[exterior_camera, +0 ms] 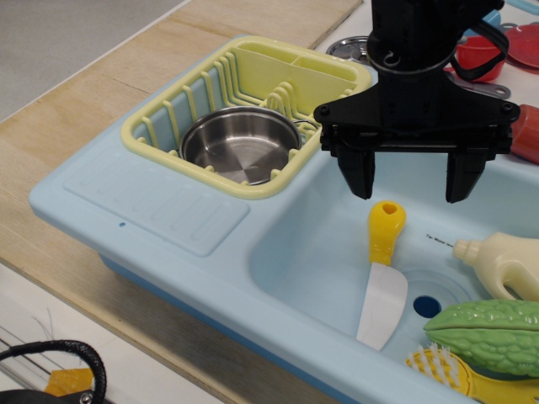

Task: Put knife in pot or pan

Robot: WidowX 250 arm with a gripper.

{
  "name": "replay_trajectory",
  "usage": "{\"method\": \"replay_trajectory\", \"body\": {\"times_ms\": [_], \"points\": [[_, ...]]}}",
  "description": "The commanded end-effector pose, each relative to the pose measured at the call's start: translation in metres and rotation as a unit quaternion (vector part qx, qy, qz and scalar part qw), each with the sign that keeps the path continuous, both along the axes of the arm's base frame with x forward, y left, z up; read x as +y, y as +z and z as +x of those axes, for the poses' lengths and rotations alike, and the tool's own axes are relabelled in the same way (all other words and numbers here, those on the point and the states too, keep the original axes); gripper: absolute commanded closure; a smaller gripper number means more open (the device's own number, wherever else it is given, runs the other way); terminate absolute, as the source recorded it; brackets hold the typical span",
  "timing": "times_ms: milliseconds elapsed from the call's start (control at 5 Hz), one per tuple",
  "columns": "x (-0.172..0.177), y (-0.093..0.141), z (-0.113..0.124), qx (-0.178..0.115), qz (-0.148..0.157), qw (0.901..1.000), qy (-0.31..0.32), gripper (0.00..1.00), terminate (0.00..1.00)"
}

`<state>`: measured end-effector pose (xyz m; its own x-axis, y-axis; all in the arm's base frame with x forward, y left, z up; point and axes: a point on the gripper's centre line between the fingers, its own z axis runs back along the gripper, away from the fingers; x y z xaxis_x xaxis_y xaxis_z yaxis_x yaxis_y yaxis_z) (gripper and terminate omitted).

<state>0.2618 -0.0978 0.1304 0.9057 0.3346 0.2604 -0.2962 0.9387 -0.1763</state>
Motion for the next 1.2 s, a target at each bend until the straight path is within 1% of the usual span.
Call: {"method": "replay_trajectory", "body": {"times_ms": [0,200,400,600,1000], "points": [[0.000,0.000,0.000,0.000,0.000,1.0000,0.000,0.00,0.00],[-0.003,-0.015,-0.004,-0.015,0.010,0.9996,0.023,0.00,0.00],[-0.004,-0.025,-0.001,0.000,0.006,0.9993,0.036,0.00,0.00],[0.001,-0.032,0.008,0.022,-0.001,0.9992,0.034,0.00,0.00],[0.011,-0.046,0.019,0.047,-0.017,0.9986,0.018,0.00,0.00]]}}
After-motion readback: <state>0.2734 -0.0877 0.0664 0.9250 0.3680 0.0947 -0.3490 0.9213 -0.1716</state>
